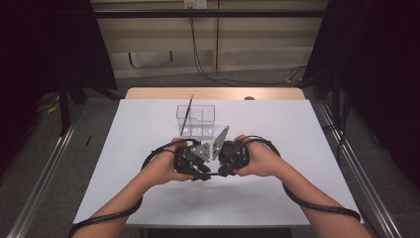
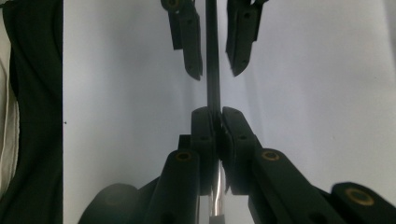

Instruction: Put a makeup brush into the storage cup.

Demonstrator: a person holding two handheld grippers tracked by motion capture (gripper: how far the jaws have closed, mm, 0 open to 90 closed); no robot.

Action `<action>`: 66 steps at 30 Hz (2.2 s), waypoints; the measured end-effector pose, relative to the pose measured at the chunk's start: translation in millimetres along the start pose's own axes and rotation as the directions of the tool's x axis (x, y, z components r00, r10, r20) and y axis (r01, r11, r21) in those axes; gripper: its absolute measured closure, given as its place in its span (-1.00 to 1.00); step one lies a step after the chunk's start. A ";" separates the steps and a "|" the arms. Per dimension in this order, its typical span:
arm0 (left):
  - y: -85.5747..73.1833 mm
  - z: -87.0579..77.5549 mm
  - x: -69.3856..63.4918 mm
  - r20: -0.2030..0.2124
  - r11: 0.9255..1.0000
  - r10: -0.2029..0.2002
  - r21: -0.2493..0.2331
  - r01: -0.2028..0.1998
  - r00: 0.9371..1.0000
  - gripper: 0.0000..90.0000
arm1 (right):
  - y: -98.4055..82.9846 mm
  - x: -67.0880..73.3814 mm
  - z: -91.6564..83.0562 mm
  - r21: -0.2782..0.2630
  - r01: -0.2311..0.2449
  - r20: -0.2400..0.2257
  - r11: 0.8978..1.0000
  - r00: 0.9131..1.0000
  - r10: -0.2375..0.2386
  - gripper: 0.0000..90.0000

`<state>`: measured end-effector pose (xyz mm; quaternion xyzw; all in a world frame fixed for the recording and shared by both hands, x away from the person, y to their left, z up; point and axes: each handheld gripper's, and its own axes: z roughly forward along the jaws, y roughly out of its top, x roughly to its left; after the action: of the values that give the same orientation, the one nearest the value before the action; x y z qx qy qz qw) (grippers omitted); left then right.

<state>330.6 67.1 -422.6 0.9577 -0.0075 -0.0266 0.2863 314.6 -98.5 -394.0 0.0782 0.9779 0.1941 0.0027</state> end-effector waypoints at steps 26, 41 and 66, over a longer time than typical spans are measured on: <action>-13.0 -8.4 3.8 -0.002 0.996 -0.081 -0.030 0.081 0.997 0.87 | -22.9 -9.5 -5.7 -0.280 -0.058 0.005 0.958 0.998 0.062 0.17; -16.9 -11.5 6.8 -0.013 0.992 -0.109 -0.065 0.108 0.994 0.87 | -41.8 -13.0 -2.5 -0.392 -0.132 -0.026 0.910 0.991 0.133 -0.56; -22.9 -19.0 7.2 -0.028 0.982 -0.142 -0.127 0.137 0.990 0.87 | -59.6 -11.0 10.5 -0.491 -0.175 -0.001 0.853 0.980 0.200 -0.70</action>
<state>338.9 96.4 -419.6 0.9365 0.0665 -0.0291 0.3430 316.8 -150.6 -426.6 0.1747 0.8842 0.4323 0.0279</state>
